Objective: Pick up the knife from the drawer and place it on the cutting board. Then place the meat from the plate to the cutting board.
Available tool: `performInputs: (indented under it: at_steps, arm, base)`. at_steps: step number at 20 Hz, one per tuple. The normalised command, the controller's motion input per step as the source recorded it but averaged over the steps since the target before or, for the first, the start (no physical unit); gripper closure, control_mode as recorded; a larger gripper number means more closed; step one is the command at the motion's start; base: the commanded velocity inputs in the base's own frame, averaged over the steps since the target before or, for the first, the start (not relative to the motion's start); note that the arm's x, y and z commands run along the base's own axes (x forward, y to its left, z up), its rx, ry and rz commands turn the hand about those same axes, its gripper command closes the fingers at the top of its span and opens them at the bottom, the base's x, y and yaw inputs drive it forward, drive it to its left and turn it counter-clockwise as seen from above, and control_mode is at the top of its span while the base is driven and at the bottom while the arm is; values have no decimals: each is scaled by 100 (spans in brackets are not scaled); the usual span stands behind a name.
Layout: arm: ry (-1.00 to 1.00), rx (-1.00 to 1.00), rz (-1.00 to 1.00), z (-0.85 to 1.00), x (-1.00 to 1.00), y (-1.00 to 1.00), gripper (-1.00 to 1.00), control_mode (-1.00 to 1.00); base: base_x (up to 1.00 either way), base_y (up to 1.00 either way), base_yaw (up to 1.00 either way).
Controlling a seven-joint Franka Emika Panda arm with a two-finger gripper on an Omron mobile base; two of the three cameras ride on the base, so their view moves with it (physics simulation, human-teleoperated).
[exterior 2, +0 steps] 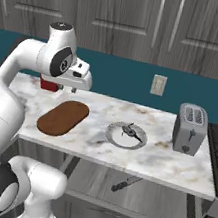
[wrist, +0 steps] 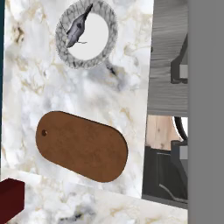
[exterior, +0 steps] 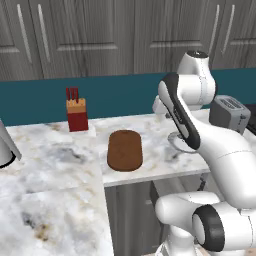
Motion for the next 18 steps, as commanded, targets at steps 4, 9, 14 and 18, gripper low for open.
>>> performInputs:
  at_steps: [4,9,14,18]
  arm:
    - [0,0,0,0,0,0,-100,100]
    - [0,0,0,0,0,0,-100,100]
    - [0,0,0,0,0,0,-100,100]
    - [0,0,0,0,0,0,-100,100]
  base:
    - [-20,-10,0]
    - [-58,-33,-2]
    - [-36,-13,-7]
    - [-1,0,-14]
